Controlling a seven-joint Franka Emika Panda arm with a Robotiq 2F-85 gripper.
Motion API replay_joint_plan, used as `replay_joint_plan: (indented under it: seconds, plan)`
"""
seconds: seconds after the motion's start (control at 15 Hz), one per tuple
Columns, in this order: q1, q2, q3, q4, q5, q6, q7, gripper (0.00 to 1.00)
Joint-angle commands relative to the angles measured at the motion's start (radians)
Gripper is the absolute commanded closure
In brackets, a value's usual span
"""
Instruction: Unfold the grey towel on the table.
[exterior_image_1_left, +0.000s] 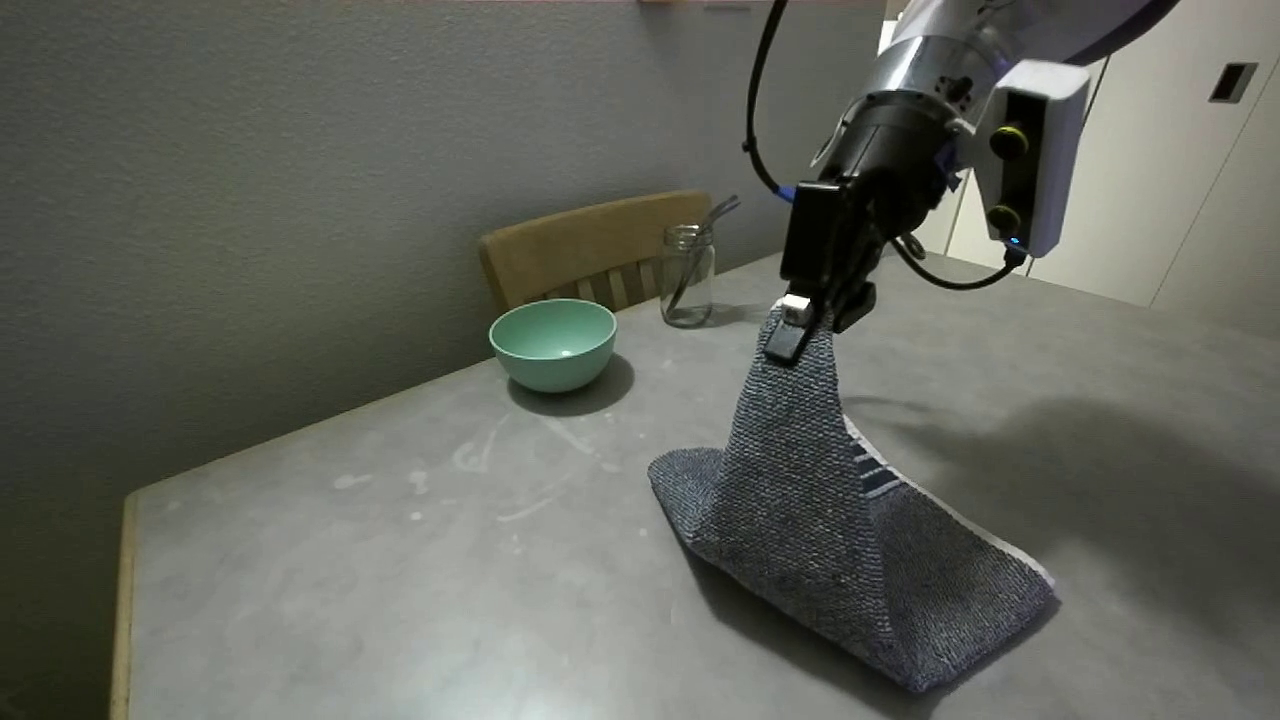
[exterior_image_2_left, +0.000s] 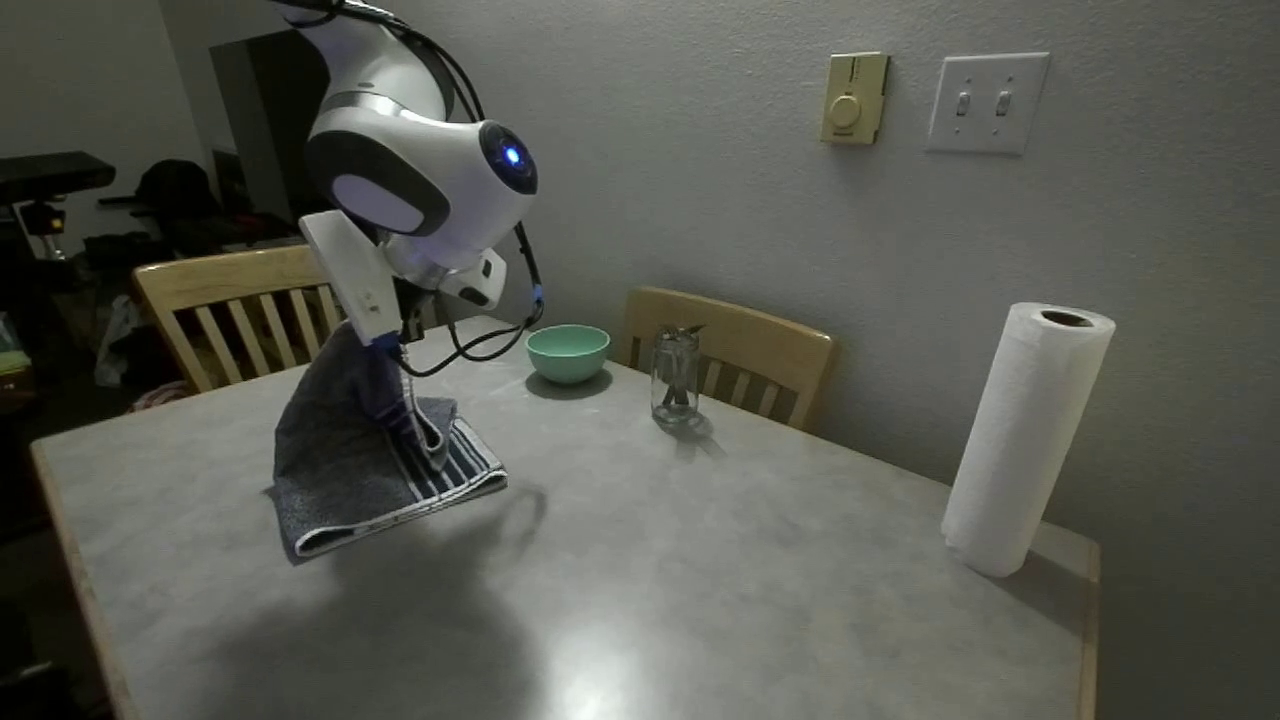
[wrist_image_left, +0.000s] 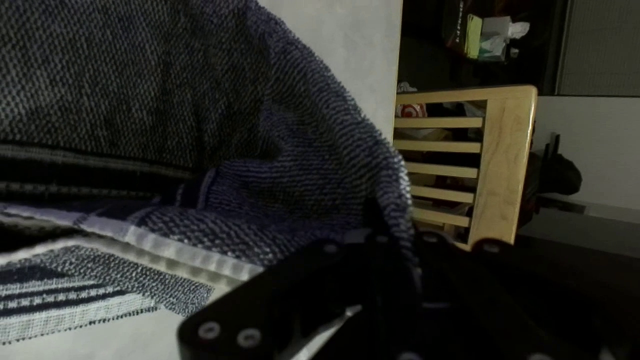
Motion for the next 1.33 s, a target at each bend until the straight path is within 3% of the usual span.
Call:
replay_joint_plan:
  seconds: [0.0,0.27,0.73,0.8,0.93,1.27]
  plan:
    - [-0.003,-0.025,-0.002,-0.038,-0.006,-0.038,0.002,0.99]
    - [0.001,-0.008,-0.002,-0.036,-0.038,-0.103,-0.002,0.99]
    - [0.047,0.106,0.049,0.048,-0.202,-0.304,-0.029,0.99]
    - [0.058,0.125,0.057,0.060,-0.225,-0.320,-0.016,0.71]
    - [0.076,0.148,0.063,0.076,-0.270,-0.323,0.003,0.64]
    - [0.086,0.142,0.050,0.066,-0.403,-0.277,0.044,0.27]
